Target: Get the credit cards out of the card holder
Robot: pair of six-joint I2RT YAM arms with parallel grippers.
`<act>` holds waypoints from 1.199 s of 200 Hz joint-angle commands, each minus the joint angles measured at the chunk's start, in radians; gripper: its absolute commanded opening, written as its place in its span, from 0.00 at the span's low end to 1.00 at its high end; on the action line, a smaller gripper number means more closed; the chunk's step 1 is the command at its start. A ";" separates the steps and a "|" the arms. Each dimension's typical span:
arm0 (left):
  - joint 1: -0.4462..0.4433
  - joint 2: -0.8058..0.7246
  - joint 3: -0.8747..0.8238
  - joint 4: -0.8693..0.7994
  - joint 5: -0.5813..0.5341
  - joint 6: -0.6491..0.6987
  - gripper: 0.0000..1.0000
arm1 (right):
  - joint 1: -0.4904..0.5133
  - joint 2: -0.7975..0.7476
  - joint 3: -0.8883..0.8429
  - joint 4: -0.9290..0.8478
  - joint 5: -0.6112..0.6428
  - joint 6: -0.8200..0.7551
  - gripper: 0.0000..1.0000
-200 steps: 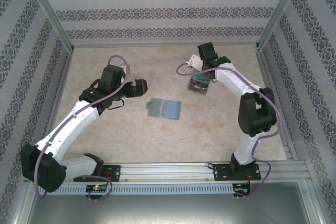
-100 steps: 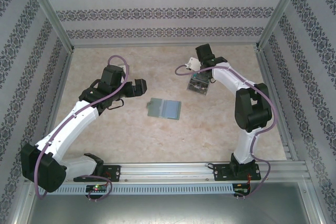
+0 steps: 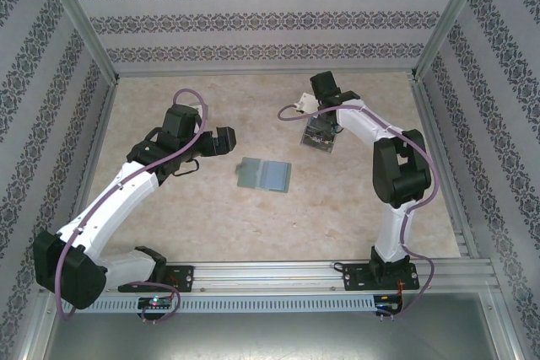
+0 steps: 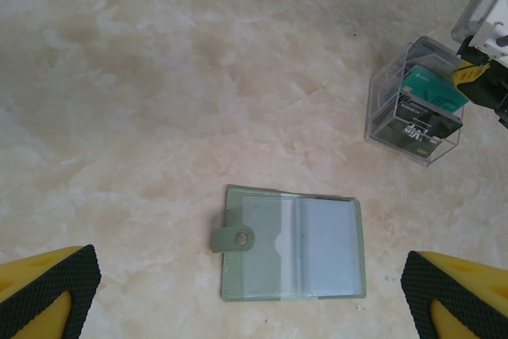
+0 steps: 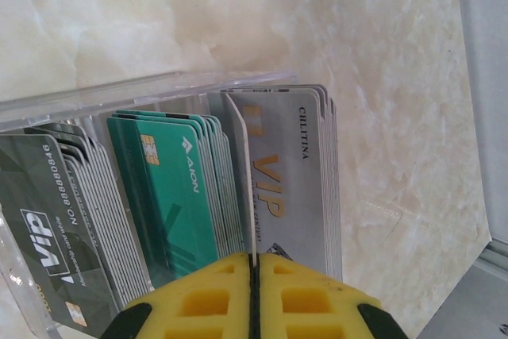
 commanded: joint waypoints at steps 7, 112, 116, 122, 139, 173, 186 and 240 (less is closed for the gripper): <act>0.010 -0.018 -0.007 -0.019 0.003 0.021 1.00 | -0.006 0.030 0.027 0.095 0.126 0.050 0.30; 0.010 -0.032 -0.021 -0.019 0.007 0.008 1.00 | -0.033 -0.060 -0.003 0.135 0.224 0.268 0.24; 0.010 -0.034 -0.022 -0.019 0.002 0.007 1.00 | -0.033 -0.077 -0.014 0.141 0.223 0.287 0.24; 0.010 -0.034 -0.022 -0.018 -0.008 0.006 1.00 | -0.034 -0.105 -0.034 0.152 0.217 0.316 0.24; 0.011 -0.033 -0.026 -0.016 -0.049 0.002 1.00 | -0.034 -0.204 -0.099 0.184 0.193 0.413 0.27; 0.012 -0.032 -0.048 0.026 -0.204 0.005 1.00 | -0.045 -0.442 -0.274 0.241 0.091 0.625 0.35; 0.013 -0.039 -0.068 0.062 -0.283 0.009 1.00 | -0.048 -0.536 -0.358 0.272 0.047 0.699 0.42; 0.088 -0.063 -0.241 0.218 -0.695 0.067 0.99 | -0.060 -0.886 -0.814 0.513 -0.014 0.908 0.98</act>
